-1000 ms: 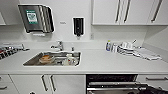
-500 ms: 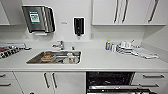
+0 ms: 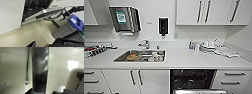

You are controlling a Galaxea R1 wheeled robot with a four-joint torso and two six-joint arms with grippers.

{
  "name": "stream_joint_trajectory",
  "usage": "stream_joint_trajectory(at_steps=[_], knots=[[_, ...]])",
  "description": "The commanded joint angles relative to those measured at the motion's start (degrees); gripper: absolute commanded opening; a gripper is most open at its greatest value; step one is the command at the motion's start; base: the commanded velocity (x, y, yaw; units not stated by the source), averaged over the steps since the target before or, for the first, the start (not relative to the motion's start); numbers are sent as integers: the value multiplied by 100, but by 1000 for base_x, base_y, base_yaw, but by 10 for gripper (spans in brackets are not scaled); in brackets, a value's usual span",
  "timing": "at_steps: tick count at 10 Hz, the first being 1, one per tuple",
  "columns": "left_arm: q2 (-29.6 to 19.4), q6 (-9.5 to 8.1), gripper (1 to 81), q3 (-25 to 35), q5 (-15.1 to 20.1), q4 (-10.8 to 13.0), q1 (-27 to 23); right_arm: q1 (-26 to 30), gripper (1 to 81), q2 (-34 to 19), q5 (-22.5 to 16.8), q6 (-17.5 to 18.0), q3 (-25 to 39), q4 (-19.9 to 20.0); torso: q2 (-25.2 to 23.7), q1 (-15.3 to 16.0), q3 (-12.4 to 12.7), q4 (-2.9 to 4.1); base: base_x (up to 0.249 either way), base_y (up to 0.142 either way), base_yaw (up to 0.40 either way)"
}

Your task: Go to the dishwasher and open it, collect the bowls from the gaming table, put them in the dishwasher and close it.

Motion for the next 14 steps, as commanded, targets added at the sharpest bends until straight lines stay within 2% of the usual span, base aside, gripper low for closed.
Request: stream_joint_trajectory(at_steps=[1, 5, 8, 11, 14], knots=[[-120, 25, 811, 134, 150, -55, -464, 367, 811, -65, -280, -14, -21, 99, 0, 0, 0, 0, -83, 0, 0], [-68, 25, 811, 160, 158, -55, -472, 173, 811, -47, -26, -14, -152, 99, -2, 0, 0, 0, -83, 0, 0], [-50, 25, 811, 160, 193, -63, -464, 77, 811, -12, -8, -23, -249, 99, -2, 0, 2, 0, -85, 0, 0], [-6, 25, 811, 151, 273, -37, -402, -125, 811, 225, 212, -50, -617, 99, -5, -2, 2, 0, -91, 0, 0], [20, 25, 811, 72, 255, -46, -297, -47, 811, 76, 230, -93, -443, 90, -7, -6, 4, 0, -28, 0, 0]])
